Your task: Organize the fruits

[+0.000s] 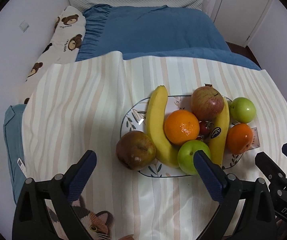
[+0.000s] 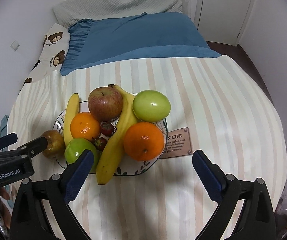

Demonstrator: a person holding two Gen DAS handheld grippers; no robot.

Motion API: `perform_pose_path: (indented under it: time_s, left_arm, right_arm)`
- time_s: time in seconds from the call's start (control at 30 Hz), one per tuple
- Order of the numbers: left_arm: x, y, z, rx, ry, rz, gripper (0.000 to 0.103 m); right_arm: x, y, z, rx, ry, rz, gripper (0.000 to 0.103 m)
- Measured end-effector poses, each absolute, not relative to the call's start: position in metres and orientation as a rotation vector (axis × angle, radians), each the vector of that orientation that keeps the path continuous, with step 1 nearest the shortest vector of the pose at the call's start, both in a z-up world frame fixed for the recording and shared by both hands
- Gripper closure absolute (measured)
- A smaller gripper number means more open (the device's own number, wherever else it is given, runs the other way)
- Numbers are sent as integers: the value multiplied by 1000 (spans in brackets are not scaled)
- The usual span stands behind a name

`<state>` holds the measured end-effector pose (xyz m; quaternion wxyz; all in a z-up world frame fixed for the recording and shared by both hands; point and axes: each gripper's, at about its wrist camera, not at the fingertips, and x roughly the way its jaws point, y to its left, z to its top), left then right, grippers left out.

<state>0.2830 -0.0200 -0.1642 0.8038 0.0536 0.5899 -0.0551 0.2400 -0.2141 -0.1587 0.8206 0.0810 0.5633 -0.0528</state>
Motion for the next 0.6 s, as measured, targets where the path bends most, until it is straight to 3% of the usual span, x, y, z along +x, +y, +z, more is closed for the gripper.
perform_pose_path:
  time_s: [0.6]
  left_arm:
    - [178, -12, -54, 82, 1085, -123, 4]
  right_arm:
    - [154, -209, -48, 154, 1035, -90, 2]
